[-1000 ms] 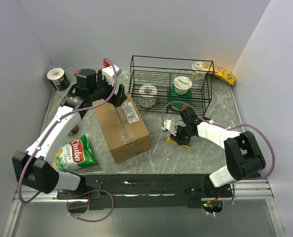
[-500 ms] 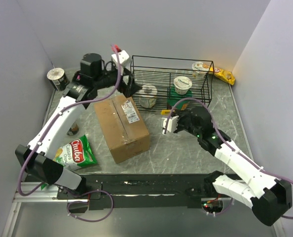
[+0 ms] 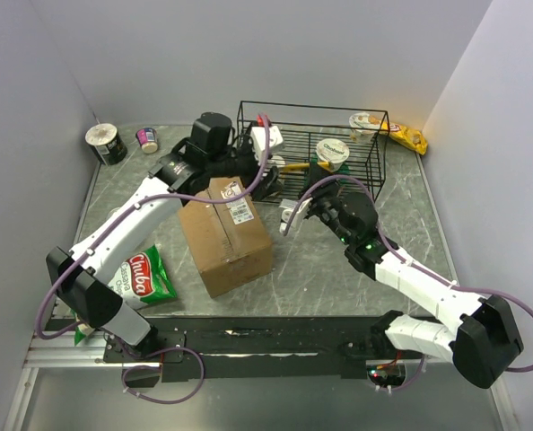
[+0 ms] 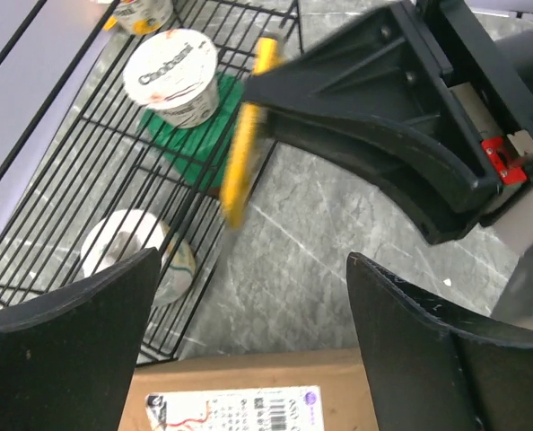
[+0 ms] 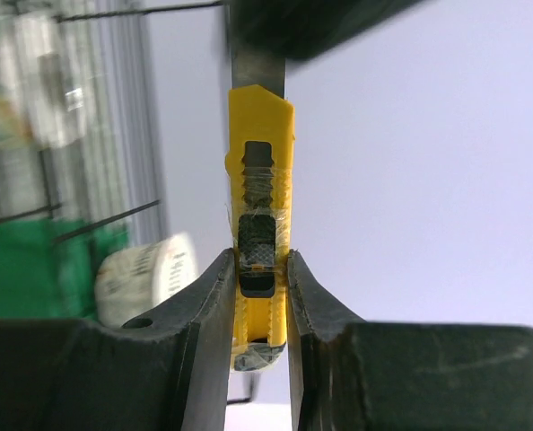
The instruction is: Unpack the express box
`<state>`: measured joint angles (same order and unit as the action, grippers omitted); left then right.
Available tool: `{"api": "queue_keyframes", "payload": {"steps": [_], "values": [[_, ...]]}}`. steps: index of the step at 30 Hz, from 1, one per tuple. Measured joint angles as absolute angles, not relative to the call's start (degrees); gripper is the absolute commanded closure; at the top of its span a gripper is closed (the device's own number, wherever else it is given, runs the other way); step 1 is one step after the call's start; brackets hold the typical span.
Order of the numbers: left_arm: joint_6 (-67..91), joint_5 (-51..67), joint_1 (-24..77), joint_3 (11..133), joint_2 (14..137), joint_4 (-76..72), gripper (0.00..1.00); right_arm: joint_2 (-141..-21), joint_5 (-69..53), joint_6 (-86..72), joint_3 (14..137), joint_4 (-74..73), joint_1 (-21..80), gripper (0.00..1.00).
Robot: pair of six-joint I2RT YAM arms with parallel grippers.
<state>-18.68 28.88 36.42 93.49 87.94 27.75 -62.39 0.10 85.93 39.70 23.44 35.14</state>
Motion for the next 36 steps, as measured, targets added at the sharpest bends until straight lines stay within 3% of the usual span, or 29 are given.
{"api": "queue_keyframes", "payload": {"steps": [7, 17, 27, 31, 32, 36], "values": [[-19.4, 25.2, 38.8, 93.5, 88.0, 27.2, 0.13, -62.4, -0.9, 89.6, 39.7, 29.6, 36.9, 1.0], [-19.7, 22.1, 39.9, 93.5, 88.7, 26.2, 0.39, -61.6, -1.8, 92.5, 37.5, 30.4, 38.8, 1.0], [-19.5, 22.6, 40.0, 93.5, 89.9, 26.0, 0.56, -59.6, -2.2, 93.1, 35.8, 30.4, 39.6, 1.0], [-18.6, 23.9, 40.1, 93.5, 90.3, 26.1, 0.8, -59.3, -2.2, 93.6, 35.3, 30.6, 39.8, 1.0], [-18.5, 24.5, 40.1, 93.5, 90.5, 26.2, 0.99, -59.3, -2.1, 93.7, 35.3, 30.6, 39.8, 1.0], [-18.8, 26.1, 40.5, 93.6, 90.7, 26.9, 0.99, -59.2, -1.5, 93.3, 35.3, 30.0, 39.8, 1.0]]}}
